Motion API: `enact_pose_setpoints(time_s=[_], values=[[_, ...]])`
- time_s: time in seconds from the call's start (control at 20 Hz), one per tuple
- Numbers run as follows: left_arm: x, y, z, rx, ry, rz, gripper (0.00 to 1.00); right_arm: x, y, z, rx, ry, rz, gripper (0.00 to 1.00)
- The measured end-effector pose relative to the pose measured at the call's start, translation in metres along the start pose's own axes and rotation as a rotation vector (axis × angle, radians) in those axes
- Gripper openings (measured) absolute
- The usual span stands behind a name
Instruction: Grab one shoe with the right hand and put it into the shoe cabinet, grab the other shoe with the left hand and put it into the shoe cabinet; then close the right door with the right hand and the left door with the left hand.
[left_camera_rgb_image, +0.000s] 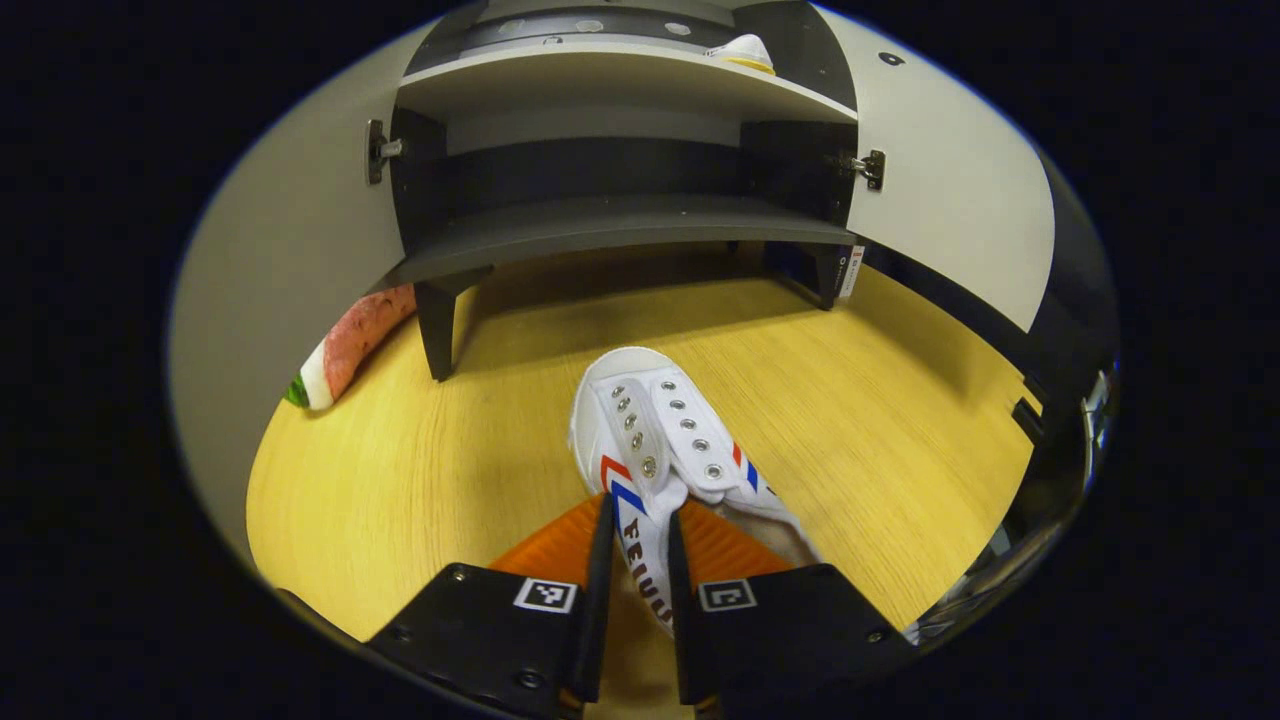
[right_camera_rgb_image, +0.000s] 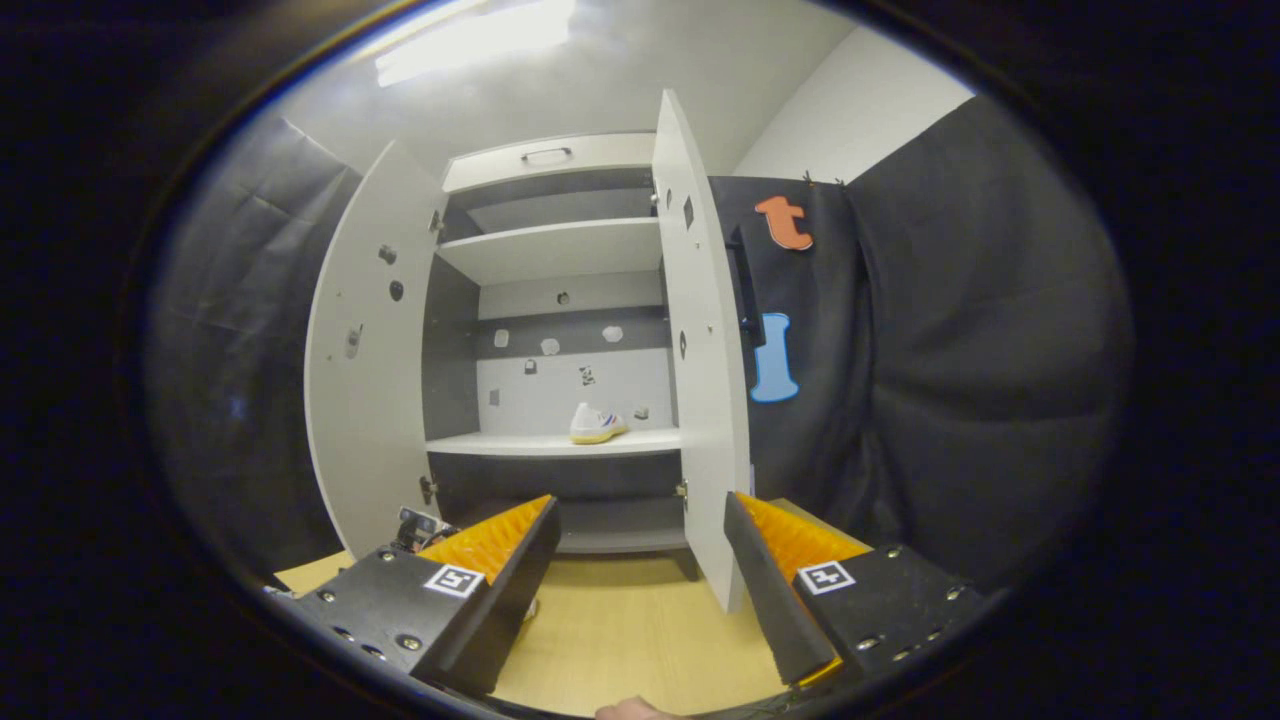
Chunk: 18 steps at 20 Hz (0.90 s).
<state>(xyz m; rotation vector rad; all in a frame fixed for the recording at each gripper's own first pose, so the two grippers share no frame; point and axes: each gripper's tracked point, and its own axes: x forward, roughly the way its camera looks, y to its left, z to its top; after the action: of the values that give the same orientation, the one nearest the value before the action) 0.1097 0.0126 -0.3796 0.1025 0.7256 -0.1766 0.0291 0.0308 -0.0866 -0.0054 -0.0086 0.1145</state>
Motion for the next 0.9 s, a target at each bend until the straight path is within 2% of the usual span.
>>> enact_pose_setpoints(time_s=[0.05, 0.1, 0.15, 0.25, 0.45, 0.7, 0.9], values=[[0.001, 0.008, -0.002, -0.021, 0.004, 0.028, 0.16, -0.001, 0.001, -0.004, 0.002, 0.012, 0.008, 0.98], [0.000, 0.005, 0.000, -0.052, -0.008, 0.018, 0.05, -0.003, 0.002, -0.007, 0.007, 0.030, 0.017, 0.98], [0.000, 0.004, 0.003, -0.046, -0.016, 0.008, 0.01, -0.005, 0.001, -0.008, 0.014, 0.042, 0.023, 0.98], [-0.008, 0.008, 0.003, -0.020, -0.004, 0.016, 0.01, -0.008, -0.008, -0.006, 0.027, 0.043, 0.006, 0.98], [-0.035, 0.006, 0.035, -0.017, -0.094, 0.029, 0.01, -0.014, -0.026, -0.006, 0.038, 0.032, -0.046, 0.98], [-0.072, -0.010, 0.068, -0.107, -0.154, -0.030, 0.01, -0.016, -0.025, -0.014, 0.059, 0.046, -0.033, 0.98], [-0.099, -0.025, 0.106, -0.077, -0.260, -0.048, 0.01, -0.021, -0.026, -0.015, 0.059, 0.039, -0.030, 0.98]])
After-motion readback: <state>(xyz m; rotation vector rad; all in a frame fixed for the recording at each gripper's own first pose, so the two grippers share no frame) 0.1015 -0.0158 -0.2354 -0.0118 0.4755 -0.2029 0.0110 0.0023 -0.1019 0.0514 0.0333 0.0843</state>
